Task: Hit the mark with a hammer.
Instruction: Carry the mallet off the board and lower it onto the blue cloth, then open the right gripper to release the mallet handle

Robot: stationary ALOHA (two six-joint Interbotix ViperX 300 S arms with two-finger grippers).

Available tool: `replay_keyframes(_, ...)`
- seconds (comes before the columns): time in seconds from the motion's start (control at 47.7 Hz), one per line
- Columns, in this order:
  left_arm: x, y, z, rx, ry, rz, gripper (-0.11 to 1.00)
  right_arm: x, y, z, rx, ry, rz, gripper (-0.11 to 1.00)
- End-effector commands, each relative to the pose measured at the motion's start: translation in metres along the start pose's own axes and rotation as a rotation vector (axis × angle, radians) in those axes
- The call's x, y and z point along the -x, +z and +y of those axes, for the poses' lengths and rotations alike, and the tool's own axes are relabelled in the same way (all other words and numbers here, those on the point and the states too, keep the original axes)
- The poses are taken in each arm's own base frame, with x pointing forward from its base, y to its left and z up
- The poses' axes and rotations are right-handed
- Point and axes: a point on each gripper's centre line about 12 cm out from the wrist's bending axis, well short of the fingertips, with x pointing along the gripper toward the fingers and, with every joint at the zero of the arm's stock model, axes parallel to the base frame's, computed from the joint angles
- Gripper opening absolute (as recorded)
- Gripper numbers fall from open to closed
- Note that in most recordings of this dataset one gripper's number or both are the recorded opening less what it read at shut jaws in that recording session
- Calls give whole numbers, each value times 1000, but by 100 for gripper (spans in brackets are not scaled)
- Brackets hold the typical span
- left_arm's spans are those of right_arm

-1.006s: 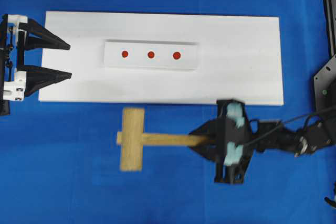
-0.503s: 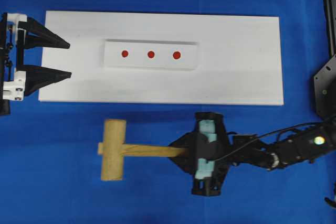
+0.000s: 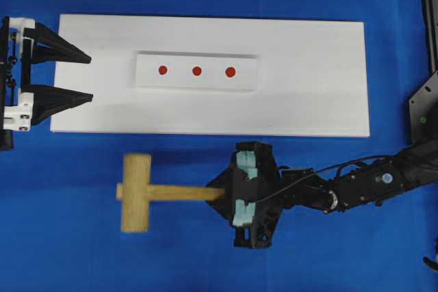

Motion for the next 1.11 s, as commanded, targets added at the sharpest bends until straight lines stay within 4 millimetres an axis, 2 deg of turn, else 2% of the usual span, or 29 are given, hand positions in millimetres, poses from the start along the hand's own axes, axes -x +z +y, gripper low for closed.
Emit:
replay_keyframes(0.0,0,5,-1,-1,-2,-16,88,-2,7,4,-1,25,-9,8)
replay_keyframes(0.147,0,4,-1,4,-2,-12,88,-20,-10,0,5,24,48,8)
replay_keyframes(0.272,0,4,-1,7,-1,-13,88,-28,-16,-9,-7,-1,70,8)
replay_keyframes(0.503,1,6,-1,12,-4,-23,88,-35,-24,-12,1,-11,92,8)
replay_keyframes(0.88,1,6,-1,9,-5,-26,88,-35,-26,-12,1,-10,96,9)
replay_keyframes(0.943,1,6,-1,12,-5,-26,88,-35,-26,-13,1,-11,95,17)
replay_keyframes(1.006,1,6,-1,10,-4,-24,88,-35,-25,-13,-4,-16,94,33)
replay_keyframes(1.089,1,6,-1,10,-5,-22,88,-35,-26,-14,-6,-21,94,60)
